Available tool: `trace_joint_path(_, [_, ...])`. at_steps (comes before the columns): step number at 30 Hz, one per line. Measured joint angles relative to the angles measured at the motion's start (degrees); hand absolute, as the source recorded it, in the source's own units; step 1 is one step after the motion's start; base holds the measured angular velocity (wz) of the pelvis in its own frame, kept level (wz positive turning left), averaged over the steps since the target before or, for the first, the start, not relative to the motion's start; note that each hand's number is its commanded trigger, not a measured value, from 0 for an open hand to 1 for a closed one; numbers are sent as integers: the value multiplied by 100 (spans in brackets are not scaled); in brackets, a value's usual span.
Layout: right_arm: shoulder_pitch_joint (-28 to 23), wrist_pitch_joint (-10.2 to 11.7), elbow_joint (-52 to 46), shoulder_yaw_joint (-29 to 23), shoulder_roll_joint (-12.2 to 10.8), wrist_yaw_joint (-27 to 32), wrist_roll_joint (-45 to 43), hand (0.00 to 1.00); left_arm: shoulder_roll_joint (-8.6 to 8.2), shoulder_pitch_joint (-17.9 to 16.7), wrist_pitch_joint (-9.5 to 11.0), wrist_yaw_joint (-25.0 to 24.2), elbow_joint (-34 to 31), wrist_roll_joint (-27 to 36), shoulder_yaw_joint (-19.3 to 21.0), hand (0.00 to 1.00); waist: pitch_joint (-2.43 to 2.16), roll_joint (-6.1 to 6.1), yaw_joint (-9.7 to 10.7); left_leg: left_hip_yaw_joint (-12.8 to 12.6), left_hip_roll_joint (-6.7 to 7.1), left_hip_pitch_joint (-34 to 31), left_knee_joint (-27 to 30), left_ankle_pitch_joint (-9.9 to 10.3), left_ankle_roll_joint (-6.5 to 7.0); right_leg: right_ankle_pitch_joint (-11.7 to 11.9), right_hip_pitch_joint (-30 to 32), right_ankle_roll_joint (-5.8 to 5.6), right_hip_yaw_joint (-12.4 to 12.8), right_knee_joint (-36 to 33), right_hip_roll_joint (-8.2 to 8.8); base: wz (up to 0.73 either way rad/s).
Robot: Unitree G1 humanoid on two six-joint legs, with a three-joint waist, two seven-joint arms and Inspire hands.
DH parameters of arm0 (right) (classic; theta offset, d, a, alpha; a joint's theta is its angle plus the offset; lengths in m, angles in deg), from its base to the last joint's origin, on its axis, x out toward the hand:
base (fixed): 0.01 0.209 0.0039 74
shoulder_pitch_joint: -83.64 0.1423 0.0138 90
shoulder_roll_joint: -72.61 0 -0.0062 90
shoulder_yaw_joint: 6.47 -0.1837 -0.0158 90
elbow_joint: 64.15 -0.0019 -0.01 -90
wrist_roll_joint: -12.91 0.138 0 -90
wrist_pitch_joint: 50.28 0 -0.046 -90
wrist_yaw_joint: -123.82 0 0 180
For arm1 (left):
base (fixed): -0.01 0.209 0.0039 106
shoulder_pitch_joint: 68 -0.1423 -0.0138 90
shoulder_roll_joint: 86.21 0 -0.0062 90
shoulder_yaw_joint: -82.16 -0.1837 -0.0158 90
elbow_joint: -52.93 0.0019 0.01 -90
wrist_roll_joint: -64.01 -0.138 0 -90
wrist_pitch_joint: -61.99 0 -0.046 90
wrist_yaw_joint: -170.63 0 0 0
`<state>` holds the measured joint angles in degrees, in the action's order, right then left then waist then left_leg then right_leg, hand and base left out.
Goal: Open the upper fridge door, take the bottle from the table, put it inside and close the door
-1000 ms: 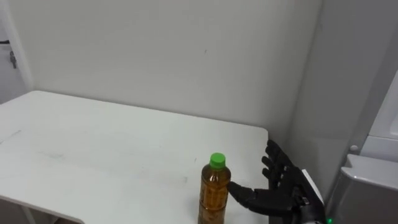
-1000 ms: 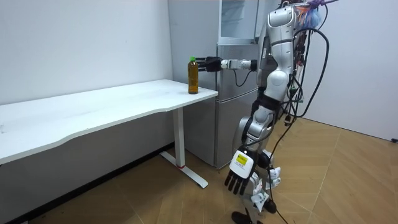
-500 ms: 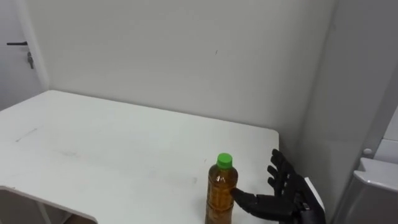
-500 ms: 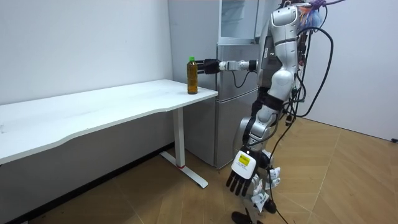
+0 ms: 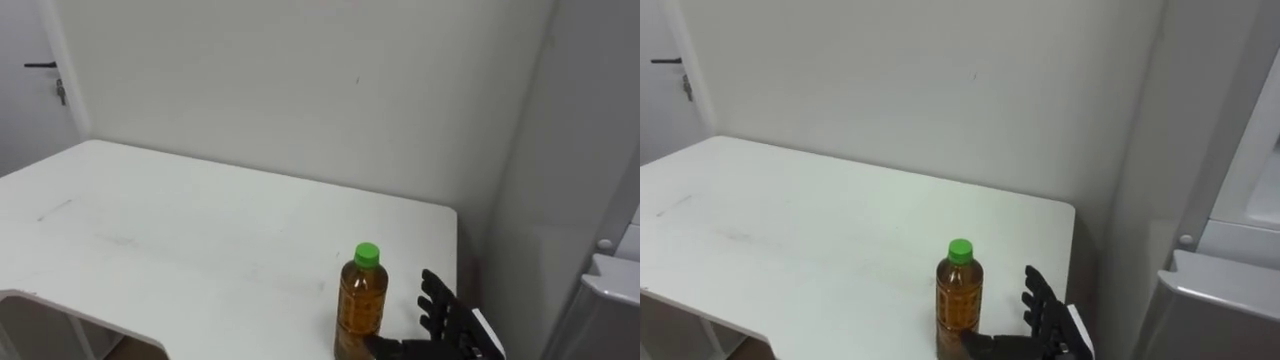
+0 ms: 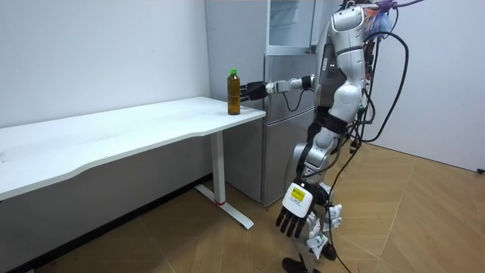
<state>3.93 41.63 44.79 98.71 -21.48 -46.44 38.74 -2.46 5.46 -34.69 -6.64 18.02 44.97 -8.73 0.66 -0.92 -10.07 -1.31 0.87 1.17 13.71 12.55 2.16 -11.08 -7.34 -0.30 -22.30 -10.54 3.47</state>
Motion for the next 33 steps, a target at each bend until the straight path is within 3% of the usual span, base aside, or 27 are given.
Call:
trace_joint_path(20, [34, -10, 298, 203, -5, -240, -408, 0, -3, -19, -31, 36, -127, -50, -2, 0, -7, 0, -5, -6, 0, -51, -1, -2, 0, -5, 3, -9, -89, -3, 14, 2])
trace_joint_path(33, [80, 2, 365, 202, -4, 59, -359, 0, -9, -96, -33, 356, -205, -26, -260, 0, 3, 74, 10, 148, 83, -60, 13, -24, 28, -41, -51, -68, -159, 0, 62, 5])
